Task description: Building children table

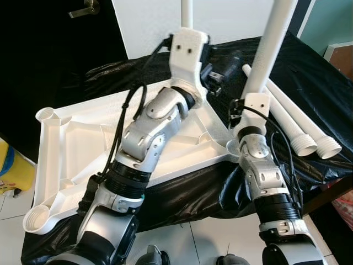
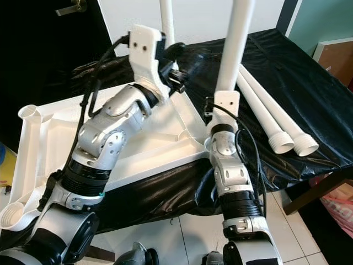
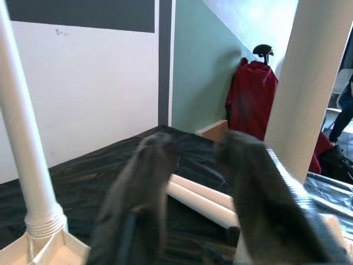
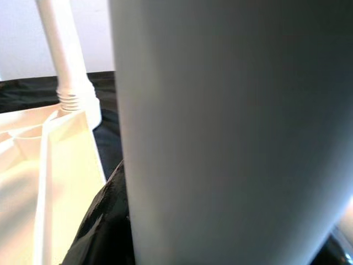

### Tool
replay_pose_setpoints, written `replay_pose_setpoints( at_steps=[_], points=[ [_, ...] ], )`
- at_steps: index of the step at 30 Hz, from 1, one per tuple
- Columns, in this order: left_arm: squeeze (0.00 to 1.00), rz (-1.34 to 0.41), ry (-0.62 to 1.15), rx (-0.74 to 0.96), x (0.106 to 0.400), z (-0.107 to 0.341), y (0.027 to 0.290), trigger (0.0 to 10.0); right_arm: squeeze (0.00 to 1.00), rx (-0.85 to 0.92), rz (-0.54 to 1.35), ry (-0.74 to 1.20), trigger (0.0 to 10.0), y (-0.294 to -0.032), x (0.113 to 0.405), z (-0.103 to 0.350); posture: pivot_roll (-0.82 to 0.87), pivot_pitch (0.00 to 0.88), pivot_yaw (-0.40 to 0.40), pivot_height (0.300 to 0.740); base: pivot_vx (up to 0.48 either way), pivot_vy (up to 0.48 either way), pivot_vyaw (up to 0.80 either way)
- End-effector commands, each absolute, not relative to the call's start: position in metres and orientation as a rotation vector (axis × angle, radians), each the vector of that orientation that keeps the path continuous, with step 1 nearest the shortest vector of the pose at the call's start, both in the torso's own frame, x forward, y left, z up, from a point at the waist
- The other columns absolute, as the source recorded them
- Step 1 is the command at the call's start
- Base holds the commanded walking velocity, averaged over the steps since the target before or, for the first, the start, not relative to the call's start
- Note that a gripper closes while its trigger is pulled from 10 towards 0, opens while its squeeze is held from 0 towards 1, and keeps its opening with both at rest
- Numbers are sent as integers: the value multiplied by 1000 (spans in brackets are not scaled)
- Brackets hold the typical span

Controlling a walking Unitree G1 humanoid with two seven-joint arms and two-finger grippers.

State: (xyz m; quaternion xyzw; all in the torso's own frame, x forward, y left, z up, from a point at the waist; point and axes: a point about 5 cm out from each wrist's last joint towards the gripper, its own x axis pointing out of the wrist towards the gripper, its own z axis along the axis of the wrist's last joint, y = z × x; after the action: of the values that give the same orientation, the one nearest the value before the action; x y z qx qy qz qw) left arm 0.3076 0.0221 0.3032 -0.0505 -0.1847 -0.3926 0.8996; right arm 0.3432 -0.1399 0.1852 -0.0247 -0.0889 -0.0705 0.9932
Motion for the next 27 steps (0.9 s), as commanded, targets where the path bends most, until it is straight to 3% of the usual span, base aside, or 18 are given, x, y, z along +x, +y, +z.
replay_pose_setpoints(
  at_steps=[1,6,7,9,10,27],
  points=[
    [0,-881,-413,-79,302,304,22,0,0,-37,-147,-184,10000,-140,343,187,-56,96,78,740,0,0,0],
    [0,-883,-407,-73,300,300,23,0,0,-33,-150,-184,10000,-140,341,187,-62,107,73,740,0,0,0],
    [0,-909,-414,-54,298,298,22,10000,0,-31,-147,-187,10000,-139,340,187,-64,110,71,740,0,0,0],
    [0,-925,-413,-45,296,297,22,10000,0,-28,-144,-191,10000,-139,339,188,-66,112,69,740,0,0,0],
    [1000,-937,-406,-43,295,293,23,10000,0,-28,-138,-196,10000,-139,339,189,-70,115,66,740,0,0,0],
    [1000,-960,-334,122,290,261,36,10000,0,-30,-66,-268,10000,-146,331,198,-80,114,67,740,0,0,0]
  ],
)
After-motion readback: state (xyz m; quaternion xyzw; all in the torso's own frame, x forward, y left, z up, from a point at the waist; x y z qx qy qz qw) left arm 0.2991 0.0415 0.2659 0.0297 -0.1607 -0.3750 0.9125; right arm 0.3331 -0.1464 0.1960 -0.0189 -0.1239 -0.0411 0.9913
